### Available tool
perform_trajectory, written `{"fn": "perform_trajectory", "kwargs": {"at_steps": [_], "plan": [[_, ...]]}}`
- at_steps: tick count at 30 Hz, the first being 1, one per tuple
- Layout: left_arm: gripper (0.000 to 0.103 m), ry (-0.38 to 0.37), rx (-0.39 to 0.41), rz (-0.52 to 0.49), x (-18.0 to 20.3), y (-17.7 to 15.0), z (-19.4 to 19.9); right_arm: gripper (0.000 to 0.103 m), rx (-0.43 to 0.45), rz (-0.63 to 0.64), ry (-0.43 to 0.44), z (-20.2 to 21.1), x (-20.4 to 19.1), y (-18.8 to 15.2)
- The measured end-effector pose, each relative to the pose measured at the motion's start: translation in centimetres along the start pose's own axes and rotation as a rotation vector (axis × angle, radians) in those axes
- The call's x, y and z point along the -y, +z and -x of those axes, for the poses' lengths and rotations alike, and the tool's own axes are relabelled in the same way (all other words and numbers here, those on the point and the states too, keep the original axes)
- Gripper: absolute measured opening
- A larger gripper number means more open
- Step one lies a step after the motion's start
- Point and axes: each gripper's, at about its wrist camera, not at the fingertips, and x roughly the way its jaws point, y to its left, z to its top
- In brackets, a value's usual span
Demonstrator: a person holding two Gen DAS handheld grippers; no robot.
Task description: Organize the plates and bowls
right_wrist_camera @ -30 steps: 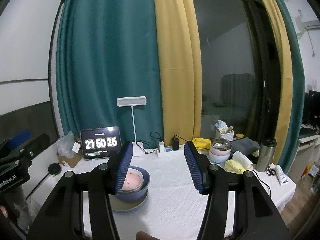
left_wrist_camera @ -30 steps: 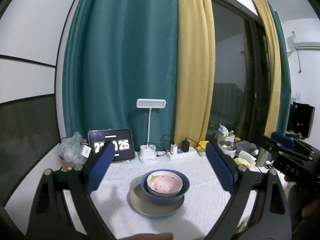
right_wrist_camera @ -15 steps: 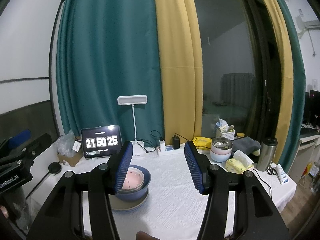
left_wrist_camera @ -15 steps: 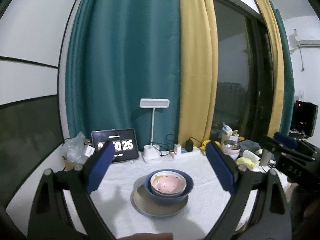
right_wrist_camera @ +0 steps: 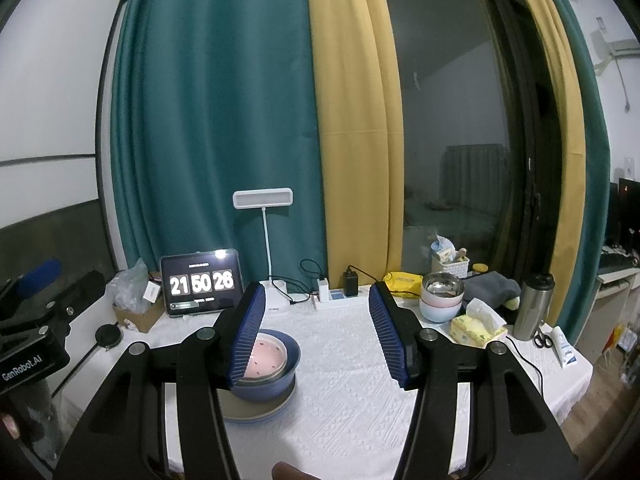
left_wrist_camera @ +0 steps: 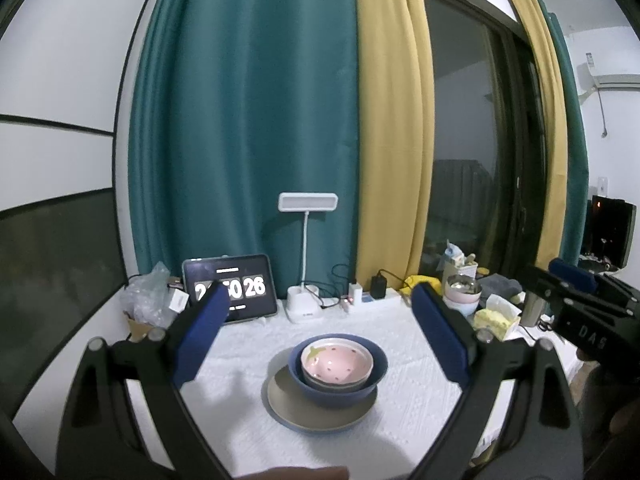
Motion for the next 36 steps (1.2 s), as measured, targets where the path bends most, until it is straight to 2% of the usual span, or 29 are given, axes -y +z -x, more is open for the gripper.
{"fn": "perform_trajectory", "kwargs": {"at_steps": [36], "plan": [[0.093,-0.001,-0.008,-0.020,0.11,-0.50,-0.27,0.057,-0.004,-0.003,0.001,-0.10,0.12,0.09]]}}
